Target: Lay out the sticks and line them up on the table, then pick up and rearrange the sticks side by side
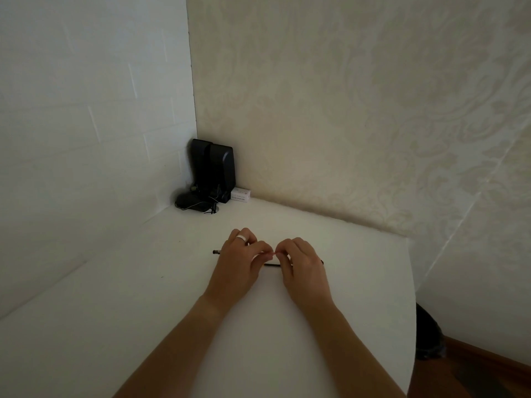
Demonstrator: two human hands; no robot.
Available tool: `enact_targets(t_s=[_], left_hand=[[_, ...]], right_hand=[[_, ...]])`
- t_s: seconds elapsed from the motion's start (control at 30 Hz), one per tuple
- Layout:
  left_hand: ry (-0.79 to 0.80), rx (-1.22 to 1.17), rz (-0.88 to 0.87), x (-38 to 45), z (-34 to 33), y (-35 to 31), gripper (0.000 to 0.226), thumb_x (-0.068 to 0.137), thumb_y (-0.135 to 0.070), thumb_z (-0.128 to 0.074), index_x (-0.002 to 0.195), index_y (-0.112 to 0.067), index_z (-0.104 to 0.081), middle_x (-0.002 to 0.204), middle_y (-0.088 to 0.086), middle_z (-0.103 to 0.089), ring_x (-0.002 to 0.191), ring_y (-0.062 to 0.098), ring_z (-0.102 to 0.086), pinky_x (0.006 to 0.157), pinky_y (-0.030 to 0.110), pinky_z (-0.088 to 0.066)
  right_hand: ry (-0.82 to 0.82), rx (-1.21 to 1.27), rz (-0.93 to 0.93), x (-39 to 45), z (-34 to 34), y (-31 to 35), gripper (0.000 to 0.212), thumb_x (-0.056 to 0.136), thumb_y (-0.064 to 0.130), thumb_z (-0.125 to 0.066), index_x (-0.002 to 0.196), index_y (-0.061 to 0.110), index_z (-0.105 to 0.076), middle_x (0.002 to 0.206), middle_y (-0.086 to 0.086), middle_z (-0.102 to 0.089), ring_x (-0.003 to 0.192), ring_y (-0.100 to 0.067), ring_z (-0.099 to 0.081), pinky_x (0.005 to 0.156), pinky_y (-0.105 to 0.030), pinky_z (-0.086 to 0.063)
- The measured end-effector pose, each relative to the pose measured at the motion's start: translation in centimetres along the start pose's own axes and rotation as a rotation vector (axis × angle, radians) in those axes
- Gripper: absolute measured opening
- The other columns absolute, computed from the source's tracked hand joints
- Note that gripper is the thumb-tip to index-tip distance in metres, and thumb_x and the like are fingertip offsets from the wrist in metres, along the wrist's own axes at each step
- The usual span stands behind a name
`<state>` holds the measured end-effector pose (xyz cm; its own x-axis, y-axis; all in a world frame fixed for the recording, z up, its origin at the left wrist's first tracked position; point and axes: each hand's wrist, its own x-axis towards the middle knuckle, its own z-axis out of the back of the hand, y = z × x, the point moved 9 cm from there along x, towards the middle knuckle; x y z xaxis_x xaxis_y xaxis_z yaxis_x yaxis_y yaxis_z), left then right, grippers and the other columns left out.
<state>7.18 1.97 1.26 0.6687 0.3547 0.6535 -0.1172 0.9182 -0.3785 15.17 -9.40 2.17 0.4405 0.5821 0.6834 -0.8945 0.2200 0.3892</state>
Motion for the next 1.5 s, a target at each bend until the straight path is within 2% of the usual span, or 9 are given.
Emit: enact_targets(t_s=[0.33,0.53,0.67,0.73,0.87,1.03,1.27,1.37,1.5], left_hand=[[0.022,0.003,-0.013,0.0,0.3,-0.6,0.005,0.095,-0.035,-0.059,0.099,-0.033,-0.061,0.087,-0.013,-0.051,0.086,0.008,-0.048,0.074,0.034,-0.045],[0.024,0.071,0.011,-0.1,0.0,-0.2,0.004,0.091,-0.037,-0.059,0.092,-0.035,-0.063,0.087,-0.012,-0.05,0.086,0.009,-0.048,0.072,0.033,-0.042],[0.0,0.087,0.077,-0.1,0.2,0.6,0.003,0.088,-0.034,-0.059,0.088,-0.034,-0.062,0.084,-0.012,-0.05,0.084,0.009,-0.048,0.071,0.034,-0.043],[0.0,0.091,0.092,-0.2,0.1,0.9,0.004,0.088,-0.034,-0.058,0.088,-0.034,-0.061,0.083,-0.012,-0.05,0.084,0.009,-0.047,0.071,0.034,-0.043],[0.008,0.093,0.102,-0.2,0.0,0.9,0.005,0.089,-0.034,-0.057,0.088,-0.034,-0.062,0.084,-0.011,-0.05,0.084,0.01,-0.047,0.071,0.034,-0.042],[0.02,0.092,0.104,-0.2,-0.1,1.0,0.006,0.09,-0.036,-0.056,0.089,-0.034,-0.062,0.085,-0.01,-0.05,0.086,0.011,-0.047,0.073,0.035,-0.042],[0.035,0.097,0.103,-0.1,-0.5,1.1,0.006,0.09,-0.036,-0.056,0.09,-0.034,-0.062,0.087,-0.01,-0.051,0.087,0.012,-0.048,0.073,0.035,-0.041],[0.039,0.104,0.1,-0.1,-0.6,1.2,0.006,0.09,-0.036,-0.057,0.091,-0.035,-0.063,0.087,-0.01,-0.05,0.087,0.011,-0.047,0.073,0.033,-0.039],[0.032,0.115,0.096,-0.1,-0.5,1.2,0.007,0.091,-0.035,-0.059,0.094,-0.036,-0.064,0.088,-0.011,-0.05,0.087,0.01,-0.047,0.072,0.03,-0.035]], right_hand=[[0.037,0.062,-0.044,-0.1,-0.3,-0.5,0.008,0.094,0.013,-0.06,0.09,0.016,-0.066,0.082,0.005,-0.061,0.073,-0.009,-0.053,0.065,-0.009,-0.035],[0.001,0.05,-0.118,0.0,0.0,-1.5,0.007,0.094,0.017,-0.057,0.09,0.017,-0.062,0.085,0.005,-0.06,0.076,-0.01,-0.053,0.068,-0.019,-0.041],[-0.234,-0.034,-0.399,-0.5,3.2,-5.4,0.009,0.091,0.008,-0.055,0.088,0.015,-0.058,0.081,0.0,-0.057,0.072,-0.019,-0.054,0.061,-0.034,-0.048],[-0.227,-0.113,-0.469,-0.4,3.5,-6.6,0.011,0.089,0.004,-0.057,0.086,0.014,-0.06,0.078,-0.002,-0.057,0.07,-0.022,-0.054,0.061,-0.038,-0.049],[-0.036,-0.287,-0.455,0.6,1.5,-6.9,0.012,0.091,0.014,-0.057,0.09,0.017,-0.069,0.085,-0.003,-0.065,0.078,-0.023,-0.058,0.072,-0.037,-0.046],[0.048,-0.379,-0.43,0.9,-0.1,-6.6,0.018,0.094,0.024,-0.056,0.105,0.02,-0.07,0.099,-0.002,-0.067,0.095,-0.023,-0.057,0.083,-0.037,-0.036],[-0.013,-0.42,-0.387,1.0,-0.2,-6.3,0.016,0.09,0.016,-0.058,0.076,0.02,-0.064,0.067,0.005,-0.056,0.068,-0.018,-0.047,0.074,-0.032,-0.023],[-0.07,-0.333,-0.356,1.1,0.3,-5.8,0.017,0.089,0.012,-0.062,0.074,0.021,-0.062,0.06,0.006,-0.054,0.062,-0.018,-0.048,0.074,-0.033,-0.026],[-0.105,-0.046,-0.23,1.0,0.6,-4.1,0.012,0.087,0.013,-0.068,0.083,0.024,-0.066,0.071,0.011,-0.067,0.061,-0.011,-0.055,0.073,-0.041,-0.046]])
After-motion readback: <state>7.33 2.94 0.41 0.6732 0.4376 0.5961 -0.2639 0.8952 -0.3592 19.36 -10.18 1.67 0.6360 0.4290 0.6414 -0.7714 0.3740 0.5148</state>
